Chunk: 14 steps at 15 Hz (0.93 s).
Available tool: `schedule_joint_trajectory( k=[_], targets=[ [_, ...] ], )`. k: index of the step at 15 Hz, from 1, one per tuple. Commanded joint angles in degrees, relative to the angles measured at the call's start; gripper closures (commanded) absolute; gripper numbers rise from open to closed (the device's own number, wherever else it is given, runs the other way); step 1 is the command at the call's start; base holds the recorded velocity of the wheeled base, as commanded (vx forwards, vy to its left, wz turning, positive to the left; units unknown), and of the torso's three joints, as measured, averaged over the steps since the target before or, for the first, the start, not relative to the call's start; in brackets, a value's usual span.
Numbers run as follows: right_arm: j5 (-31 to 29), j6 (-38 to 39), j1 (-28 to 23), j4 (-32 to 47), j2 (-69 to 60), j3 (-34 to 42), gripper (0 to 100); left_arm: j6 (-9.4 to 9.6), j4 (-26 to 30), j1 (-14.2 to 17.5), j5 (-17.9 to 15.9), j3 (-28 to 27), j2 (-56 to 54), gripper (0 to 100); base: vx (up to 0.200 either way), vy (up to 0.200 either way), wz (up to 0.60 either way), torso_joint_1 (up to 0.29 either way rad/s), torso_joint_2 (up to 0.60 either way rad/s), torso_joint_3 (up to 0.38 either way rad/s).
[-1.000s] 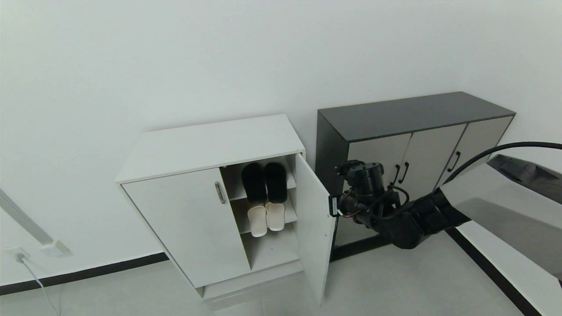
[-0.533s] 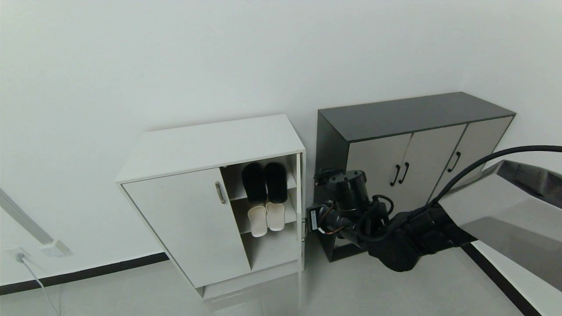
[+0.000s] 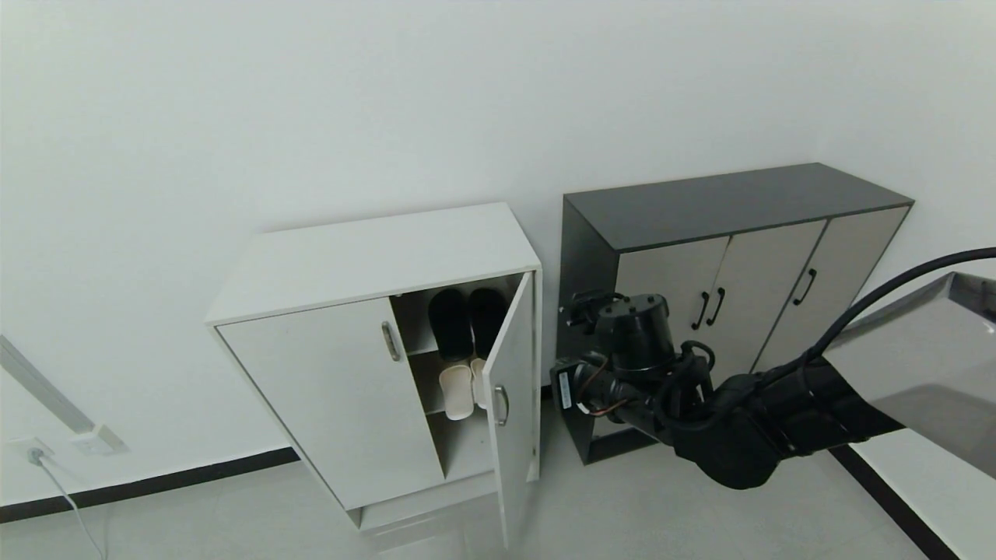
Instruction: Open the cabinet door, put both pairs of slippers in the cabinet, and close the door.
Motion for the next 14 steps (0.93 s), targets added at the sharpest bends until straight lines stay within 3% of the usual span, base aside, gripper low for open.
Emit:
schedule_joint_trajectory(
  k=[1, 5, 11, 14],
  targets=[
    [0.14, -0.06, 0.02, -0.13, -0.46, 0.43, 100, -0.02, -0.01, 0.01, 0.01, 0.00, -0.01, 100, 0.000, 0.000, 0.60, 0.007, 0.00, -0.002],
    [0.58, -0.06, -0.16, -0.49, -0.90, 0.87, 100, -0.02, -0.01, 0.01, 0.01, 0.00, -0.01, 100, 0.000, 0.000, 0.60, 0.006, 0.00, 0.000],
    [0.23, -2.61, -1.39, -3.12, -2.83, 3.95, 100, -0.02, -0.01, 0.01, 0.10, 0.00, -0.01, 100, 0.000, 0.000, 0.00, 0.000, 0.00, 0.000],
    [0.23, -2.69, -3.23, -2.07, -7.05, 9.66, 100, -0.02, -0.01, 0.01, 0.19, 0.00, -0.01, 100, 0.000, 0.000, 0.00, 0.000, 0.00, 0.000]
  ],
)
